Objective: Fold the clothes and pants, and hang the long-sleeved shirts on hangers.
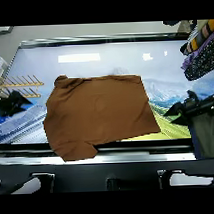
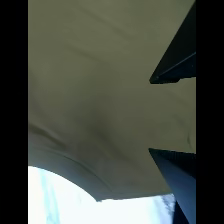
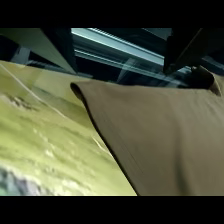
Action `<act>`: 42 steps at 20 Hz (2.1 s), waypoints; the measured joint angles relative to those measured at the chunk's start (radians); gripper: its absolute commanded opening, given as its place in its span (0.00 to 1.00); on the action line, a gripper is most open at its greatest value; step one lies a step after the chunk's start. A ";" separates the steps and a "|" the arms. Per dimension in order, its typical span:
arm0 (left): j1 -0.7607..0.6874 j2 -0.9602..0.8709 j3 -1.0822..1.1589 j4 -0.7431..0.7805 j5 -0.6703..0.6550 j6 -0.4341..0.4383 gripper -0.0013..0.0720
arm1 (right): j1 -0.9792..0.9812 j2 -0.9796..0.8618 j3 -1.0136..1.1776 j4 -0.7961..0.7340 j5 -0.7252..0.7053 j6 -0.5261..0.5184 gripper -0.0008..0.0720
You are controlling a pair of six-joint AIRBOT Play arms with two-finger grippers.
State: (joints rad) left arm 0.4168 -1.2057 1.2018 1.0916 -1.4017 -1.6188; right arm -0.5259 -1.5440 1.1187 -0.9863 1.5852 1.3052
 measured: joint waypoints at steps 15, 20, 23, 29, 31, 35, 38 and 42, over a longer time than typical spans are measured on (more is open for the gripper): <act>0.075 0.182 -0.367 -0.045 0.053 0.082 0.66 | 0.031 0.020 -0.290 0.118 -0.216 -0.150 0.73; 0.083 0.186 -0.398 -0.047 0.056 0.083 0.66 | 0.148 0.023 -0.317 0.102 -0.296 -0.158 0.05; 0.114 0.195 -0.470 -0.043 0.056 0.085 0.66 | 0.174 0.058 -0.322 0.097 -0.314 -0.158 0.05; 0.140 0.199 -0.667 -0.029 0.079 0.087 0.86 | 0.185 0.175 -0.322 0.116 -0.294 -0.134 0.05; 0.142 0.199 -0.712 -0.025 0.105 0.086 0.86 | 0.185 0.203 -0.322 0.116 -0.290 -0.123 0.05; 0.143 0.196 -0.755 -0.021 0.143 0.087 0.85 | 0.186 0.229 -0.322 0.120 -0.263 -0.115 0.05; 0.143 0.196 -0.768 -0.036 0.156 0.086 0.85 | 0.186 0.234 -0.322 0.133 -0.253 -0.109 0.05; 0.119 0.196 -0.795 -0.089 0.184 0.082 0.85 | 0.186 0.237 -0.322 0.158 -0.248 -0.116 0.05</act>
State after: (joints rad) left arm 0.5358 -1.0096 0.4072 1.0023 -1.2175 -1.5368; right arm -0.3401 -1.3075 0.7963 -0.8288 1.3373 1.1889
